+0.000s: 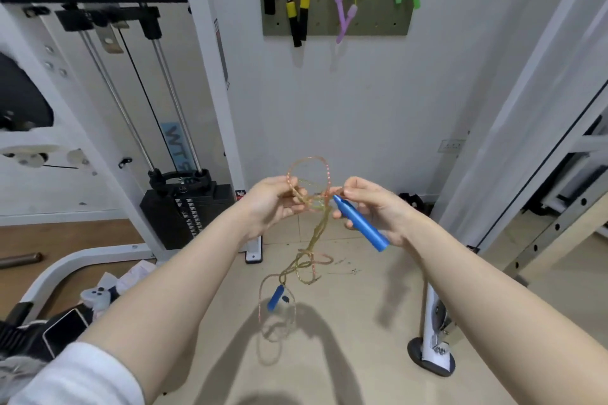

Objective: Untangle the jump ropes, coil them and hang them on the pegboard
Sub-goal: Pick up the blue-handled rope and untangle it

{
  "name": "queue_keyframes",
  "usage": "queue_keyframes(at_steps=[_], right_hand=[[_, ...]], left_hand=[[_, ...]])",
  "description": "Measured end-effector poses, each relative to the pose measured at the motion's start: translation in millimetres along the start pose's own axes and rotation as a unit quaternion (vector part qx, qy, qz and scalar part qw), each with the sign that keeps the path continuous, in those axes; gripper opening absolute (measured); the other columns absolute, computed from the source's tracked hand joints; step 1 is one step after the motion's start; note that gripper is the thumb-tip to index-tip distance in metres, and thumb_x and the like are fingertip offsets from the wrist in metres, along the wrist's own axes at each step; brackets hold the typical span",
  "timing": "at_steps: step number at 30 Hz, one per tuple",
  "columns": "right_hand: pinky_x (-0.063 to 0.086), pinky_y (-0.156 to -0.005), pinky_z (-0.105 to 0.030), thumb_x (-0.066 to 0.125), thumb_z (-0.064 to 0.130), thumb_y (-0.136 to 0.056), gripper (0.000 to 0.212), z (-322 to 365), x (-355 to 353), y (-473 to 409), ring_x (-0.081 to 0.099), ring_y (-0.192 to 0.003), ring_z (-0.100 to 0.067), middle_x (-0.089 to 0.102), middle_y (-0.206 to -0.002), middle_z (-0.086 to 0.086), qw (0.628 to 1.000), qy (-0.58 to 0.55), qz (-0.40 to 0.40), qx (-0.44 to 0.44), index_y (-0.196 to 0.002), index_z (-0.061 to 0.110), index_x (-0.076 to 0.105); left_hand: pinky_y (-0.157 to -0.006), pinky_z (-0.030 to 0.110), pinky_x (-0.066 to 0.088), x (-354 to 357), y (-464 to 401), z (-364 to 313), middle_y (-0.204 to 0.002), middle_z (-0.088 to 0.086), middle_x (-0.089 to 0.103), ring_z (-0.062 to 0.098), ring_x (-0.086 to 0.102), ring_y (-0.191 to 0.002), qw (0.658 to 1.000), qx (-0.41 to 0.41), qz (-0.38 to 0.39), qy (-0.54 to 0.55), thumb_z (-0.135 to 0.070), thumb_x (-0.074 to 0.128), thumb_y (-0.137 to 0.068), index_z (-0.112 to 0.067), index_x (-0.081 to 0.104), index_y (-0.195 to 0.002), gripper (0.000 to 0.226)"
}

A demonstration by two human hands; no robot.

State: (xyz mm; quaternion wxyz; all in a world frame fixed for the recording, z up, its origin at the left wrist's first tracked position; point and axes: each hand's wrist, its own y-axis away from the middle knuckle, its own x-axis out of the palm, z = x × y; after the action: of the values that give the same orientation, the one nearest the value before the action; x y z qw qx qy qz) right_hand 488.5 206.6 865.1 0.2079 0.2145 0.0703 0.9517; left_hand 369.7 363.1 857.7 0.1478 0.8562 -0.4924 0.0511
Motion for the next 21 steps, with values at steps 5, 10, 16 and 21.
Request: queue_keyframes(at_steps=[5,10,16,21], right_hand=[[0.049,-0.041,-0.018,0.09,0.019,-0.049,0.044,-0.9,6.1,-8.7,0.06,-0.055,-0.018,0.065,-0.09,-0.007,0.993,-0.03,0.113,0.019,-0.078,0.012,0.058],[0.048,-0.038,-0.015,0.083,0.0,-0.052,0.043,-6.8,16.1,-13.5,0.057,-0.052,-0.015,0.056,-0.091,-0.011,0.99,-0.116,0.082,0.013,-0.084,0.005,0.055],[0.041,-0.033,-0.012,0.039,-0.012,-0.085,0.021,-9.9,21.6,-18.7,0.05,-0.042,-0.011,0.057,-0.099,-0.009,0.995,-0.097,-0.023,-0.013,-0.078,0.007,0.048],[0.044,-0.038,-0.017,0.055,-0.01,-0.078,0.018,-0.8,21.3,-19.4,0.054,-0.046,-0.016,0.058,-0.092,-0.01,0.999,0.037,-0.01,-0.01,-0.081,0.008,0.052]], left_hand=[[-0.066,0.032,0.041,-0.5,-5.3,-2.6,-0.042,-0.002,0.041,0.019,0.043,-0.061,0.962,-0.041,-0.05,0.264,-0.015,0.03,-0.095,-0.015,0.037,-0.064,0.032],[-0.054,0.024,0.034,-6.8,-5.5,-11.5,-0.033,-0.006,0.023,0.01,0.031,-0.032,0.953,-0.024,-0.11,0.28,-0.015,0.042,-0.094,-0.017,0.037,-0.067,0.027],[-0.057,0.024,0.038,-23.8,3.4,-11.9,-0.034,-0.003,0.032,0.015,0.04,-0.045,0.98,-0.019,0.058,0.187,-0.027,0.05,-0.082,-0.02,0.045,-0.043,0.04],[-0.052,0.02,0.045,-39.7,6.6,-9.5,-0.048,0.002,0.05,0.013,0.043,-0.048,0.99,-0.068,0.107,0.06,-0.02,0.041,-0.094,-0.013,0.052,-0.059,0.037]])
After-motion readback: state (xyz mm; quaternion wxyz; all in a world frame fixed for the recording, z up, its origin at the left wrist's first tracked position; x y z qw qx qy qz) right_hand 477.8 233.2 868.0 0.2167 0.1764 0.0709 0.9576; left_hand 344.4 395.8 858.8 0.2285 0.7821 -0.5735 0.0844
